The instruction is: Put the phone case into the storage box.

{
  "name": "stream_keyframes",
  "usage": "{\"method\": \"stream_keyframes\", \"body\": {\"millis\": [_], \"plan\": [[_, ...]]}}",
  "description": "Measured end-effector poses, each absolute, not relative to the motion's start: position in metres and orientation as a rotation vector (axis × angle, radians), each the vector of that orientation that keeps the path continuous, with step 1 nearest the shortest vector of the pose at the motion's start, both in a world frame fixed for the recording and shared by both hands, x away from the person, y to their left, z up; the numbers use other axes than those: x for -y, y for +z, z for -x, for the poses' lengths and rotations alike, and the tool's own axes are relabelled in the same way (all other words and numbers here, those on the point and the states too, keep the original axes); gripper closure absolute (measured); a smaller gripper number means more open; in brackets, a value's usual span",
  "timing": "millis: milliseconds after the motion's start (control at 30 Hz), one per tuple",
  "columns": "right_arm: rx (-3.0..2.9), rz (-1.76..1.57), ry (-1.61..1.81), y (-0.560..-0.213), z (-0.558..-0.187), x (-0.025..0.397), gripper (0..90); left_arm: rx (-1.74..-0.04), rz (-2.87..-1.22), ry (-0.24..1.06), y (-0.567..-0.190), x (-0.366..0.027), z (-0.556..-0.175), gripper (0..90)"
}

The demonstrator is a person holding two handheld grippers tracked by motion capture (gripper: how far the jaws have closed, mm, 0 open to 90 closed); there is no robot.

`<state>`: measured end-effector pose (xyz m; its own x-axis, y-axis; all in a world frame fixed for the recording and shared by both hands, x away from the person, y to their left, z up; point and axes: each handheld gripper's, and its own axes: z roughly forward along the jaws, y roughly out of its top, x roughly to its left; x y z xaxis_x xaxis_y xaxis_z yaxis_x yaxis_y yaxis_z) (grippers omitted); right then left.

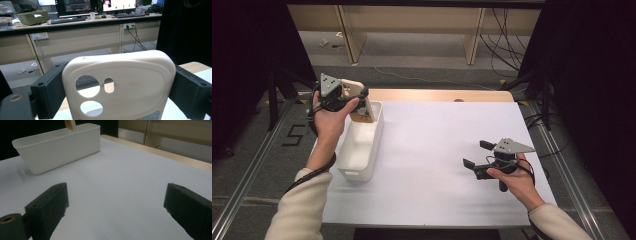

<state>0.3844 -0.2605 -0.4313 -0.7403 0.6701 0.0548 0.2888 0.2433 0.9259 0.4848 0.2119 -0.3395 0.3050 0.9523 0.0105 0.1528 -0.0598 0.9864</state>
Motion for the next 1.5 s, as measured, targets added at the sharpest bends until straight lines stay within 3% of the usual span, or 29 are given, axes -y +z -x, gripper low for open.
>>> {"method": "stream_keyframes", "body": {"millis": [1500], "plan": [[-2.169,-0.886,1.497,-0.432,-0.385,0.261,6.9,-1.098,-1.508,0.909,-0.35,-0.213,-0.5,10.2]]}}
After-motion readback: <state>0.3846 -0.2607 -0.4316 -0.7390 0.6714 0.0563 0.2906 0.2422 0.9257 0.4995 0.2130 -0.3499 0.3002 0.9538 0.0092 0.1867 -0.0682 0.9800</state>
